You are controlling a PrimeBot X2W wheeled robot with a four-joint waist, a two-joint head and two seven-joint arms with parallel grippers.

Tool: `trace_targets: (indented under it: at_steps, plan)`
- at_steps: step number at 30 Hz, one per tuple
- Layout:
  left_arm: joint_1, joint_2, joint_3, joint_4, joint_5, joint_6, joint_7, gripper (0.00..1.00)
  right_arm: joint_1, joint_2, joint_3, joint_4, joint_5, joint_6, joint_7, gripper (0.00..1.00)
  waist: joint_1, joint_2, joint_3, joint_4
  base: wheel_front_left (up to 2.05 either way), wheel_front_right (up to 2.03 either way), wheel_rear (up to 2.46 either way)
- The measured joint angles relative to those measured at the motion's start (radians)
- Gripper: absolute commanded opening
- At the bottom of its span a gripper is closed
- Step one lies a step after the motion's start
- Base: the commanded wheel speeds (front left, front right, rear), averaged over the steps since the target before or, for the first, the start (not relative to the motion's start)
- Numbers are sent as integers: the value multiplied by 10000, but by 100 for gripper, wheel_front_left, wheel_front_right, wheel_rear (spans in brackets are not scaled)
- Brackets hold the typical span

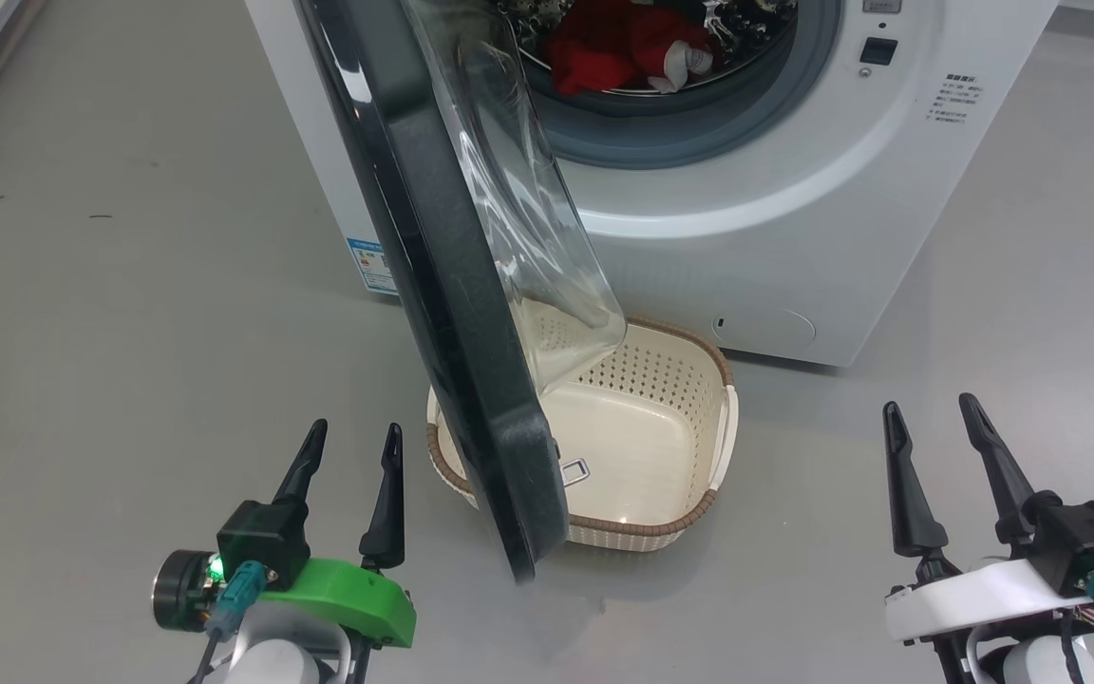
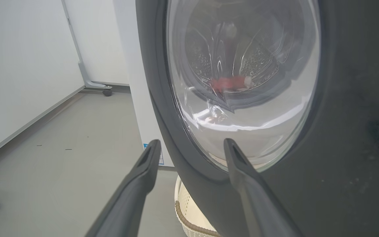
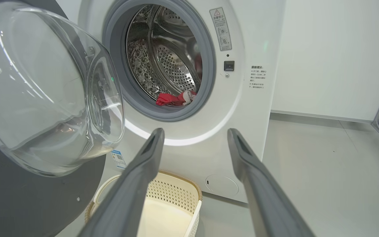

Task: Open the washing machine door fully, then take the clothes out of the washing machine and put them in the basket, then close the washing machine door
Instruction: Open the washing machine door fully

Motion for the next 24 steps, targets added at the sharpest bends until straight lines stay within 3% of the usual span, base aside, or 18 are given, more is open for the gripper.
trace_targets:
  at_steps: [13, 14, 15, 16, 24]
  plan:
    - [0, 0, 38, 10, -50, 0, 0, 100, 88, 138, 17, 92, -155, 201, 0, 100, 1, 0, 32, 83, 0, 0, 0]
    - [0, 0, 36, 27, -50, 0, 0, 71, 88, 151, 17, 102, -169, 232, 0, 100, 1, 0, 33, 91, 0, 0, 0]
    - [0, 0, 36, 46, -50, 0, 0, 27, 88, 161, 17, 111, -184, 274, 0, 100, 0, 0, 32, 97, 0, 0, 0]
    - [0, 0, 35, 59, -50, 0, 0, 0, 88, 174, 15, 132, -184, 278, 0, 100, 0, 0, 29, 103, 0, 0, 0]
    - [0, 0, 257, -236, -61, 0, 0, 0, 95, 230, -69, 274, -186, 320, 0, 100, 0, 0, -16, 162, 0, 0, 0]
